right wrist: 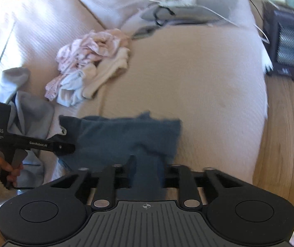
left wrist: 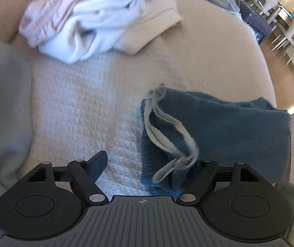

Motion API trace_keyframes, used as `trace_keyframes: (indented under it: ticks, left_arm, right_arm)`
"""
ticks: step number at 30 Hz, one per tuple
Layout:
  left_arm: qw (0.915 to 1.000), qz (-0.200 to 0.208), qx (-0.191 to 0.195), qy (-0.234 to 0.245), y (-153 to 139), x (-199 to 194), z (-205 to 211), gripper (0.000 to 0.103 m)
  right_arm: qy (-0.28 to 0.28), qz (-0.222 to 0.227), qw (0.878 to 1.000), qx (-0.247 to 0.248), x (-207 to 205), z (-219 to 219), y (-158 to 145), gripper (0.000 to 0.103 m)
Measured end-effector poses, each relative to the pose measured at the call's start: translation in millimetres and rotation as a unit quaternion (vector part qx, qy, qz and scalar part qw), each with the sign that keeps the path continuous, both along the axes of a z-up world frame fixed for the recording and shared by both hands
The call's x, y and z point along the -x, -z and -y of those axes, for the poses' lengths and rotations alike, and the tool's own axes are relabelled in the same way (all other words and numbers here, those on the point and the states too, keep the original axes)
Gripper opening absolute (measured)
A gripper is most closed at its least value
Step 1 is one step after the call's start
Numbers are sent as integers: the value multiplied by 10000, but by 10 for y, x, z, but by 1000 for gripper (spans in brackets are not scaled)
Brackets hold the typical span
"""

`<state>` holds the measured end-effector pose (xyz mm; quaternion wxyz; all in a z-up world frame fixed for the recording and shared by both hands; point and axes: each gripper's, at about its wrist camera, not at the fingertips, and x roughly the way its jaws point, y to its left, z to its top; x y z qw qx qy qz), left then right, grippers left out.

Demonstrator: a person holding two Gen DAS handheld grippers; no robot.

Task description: Fold clothes

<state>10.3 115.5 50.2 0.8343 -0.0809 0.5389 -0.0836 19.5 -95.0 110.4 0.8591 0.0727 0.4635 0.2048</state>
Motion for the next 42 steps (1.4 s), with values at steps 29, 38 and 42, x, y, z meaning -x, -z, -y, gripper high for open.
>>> trace_keyframes:
  ticks: [29,38,42]
  left_arm:
    - [9591,-136,938,2668,-54,158,1676,47]
    - [9618,-260,790,2607,159,177,1662,47]
    - [9645,-199,749,2524,121,232,1650,47]
  right_arm:
    - [134,-93,9997,160,-353,168,147,14]
    - [268,-232,9987,362,-672,30,465,10]
    - [384,-259,9986,257,-690,56,484,9]
